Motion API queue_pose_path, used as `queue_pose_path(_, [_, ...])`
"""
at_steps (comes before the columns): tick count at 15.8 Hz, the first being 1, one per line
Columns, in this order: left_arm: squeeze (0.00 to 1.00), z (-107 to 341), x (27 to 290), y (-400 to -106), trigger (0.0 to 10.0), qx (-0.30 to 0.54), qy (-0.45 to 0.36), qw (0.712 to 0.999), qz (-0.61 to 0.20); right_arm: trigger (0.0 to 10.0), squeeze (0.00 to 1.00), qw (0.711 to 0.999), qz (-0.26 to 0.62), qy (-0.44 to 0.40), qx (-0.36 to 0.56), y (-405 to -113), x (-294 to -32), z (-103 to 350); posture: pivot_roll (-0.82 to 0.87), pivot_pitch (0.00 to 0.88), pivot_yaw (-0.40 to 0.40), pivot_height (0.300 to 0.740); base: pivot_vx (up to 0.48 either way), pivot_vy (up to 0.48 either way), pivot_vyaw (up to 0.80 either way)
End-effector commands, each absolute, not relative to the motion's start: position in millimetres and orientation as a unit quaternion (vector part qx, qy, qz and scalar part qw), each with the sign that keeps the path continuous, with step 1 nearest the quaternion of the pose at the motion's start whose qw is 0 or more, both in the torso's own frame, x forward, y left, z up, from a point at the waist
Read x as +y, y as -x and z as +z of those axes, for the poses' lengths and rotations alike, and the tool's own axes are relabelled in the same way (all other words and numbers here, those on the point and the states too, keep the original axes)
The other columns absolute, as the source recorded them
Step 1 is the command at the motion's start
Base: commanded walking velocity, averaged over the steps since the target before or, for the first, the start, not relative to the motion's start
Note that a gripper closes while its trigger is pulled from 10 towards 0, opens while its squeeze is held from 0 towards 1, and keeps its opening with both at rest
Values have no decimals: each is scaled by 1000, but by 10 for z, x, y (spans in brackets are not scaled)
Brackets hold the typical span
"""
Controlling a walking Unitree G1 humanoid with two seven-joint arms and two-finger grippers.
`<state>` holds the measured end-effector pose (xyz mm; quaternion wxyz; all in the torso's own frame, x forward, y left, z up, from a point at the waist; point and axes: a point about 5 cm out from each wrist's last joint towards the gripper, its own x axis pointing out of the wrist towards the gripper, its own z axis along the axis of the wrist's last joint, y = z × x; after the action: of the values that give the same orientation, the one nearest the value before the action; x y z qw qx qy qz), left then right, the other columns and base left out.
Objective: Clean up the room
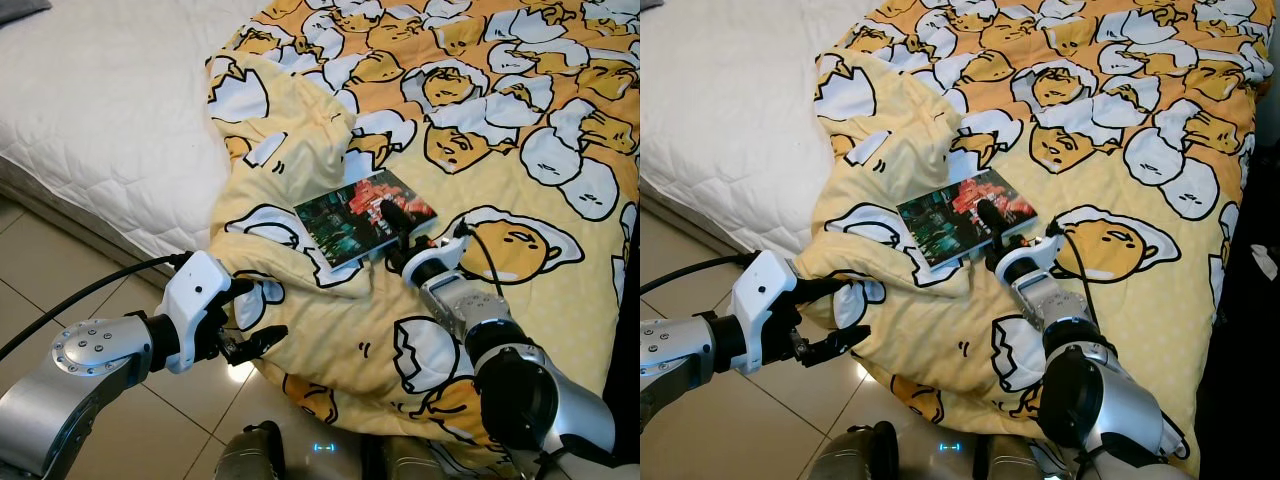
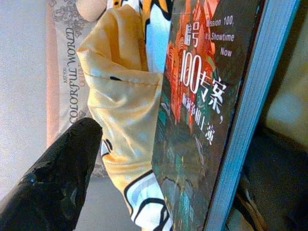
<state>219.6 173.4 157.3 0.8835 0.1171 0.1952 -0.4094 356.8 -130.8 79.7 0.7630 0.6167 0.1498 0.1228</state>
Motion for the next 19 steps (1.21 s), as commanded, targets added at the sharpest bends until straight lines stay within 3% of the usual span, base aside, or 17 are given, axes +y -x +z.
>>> queue_pose_path(1, [1000,1598,1739,-2175,10000,193,-120,884,-408,10000,0,760,121,-622,146,-3584,-1270,812,132,217,8,740,0,0,0])
queue_pose_path(8, [1000,1604,1761,-2121,10000,201,-121,881,-410,10000,0,768,98,-604,191,-3541,-1018,705,164,241,20,740,0,0,0])
queue_pose_path(9, [1000,1605,1762,-2121,10000,201,-122,881,-410,4706,0,767,100,-605,192,-3544,-986,712,166,244,21,740,0,0,0])
queue_pose_path(11, [1000,1607,1757,-2110,10000,203,-122,880,-411,0,0,764,107,-609,187,-3569,-908,763,171,242,21,740,0,0,0])
queue_pose_path(19, [1000,1582,1710,-2101,10000,201,-116,882,-410,0,0,772,98,-604,173,-3597,-934,790,163,229,10,740,0,0,0])
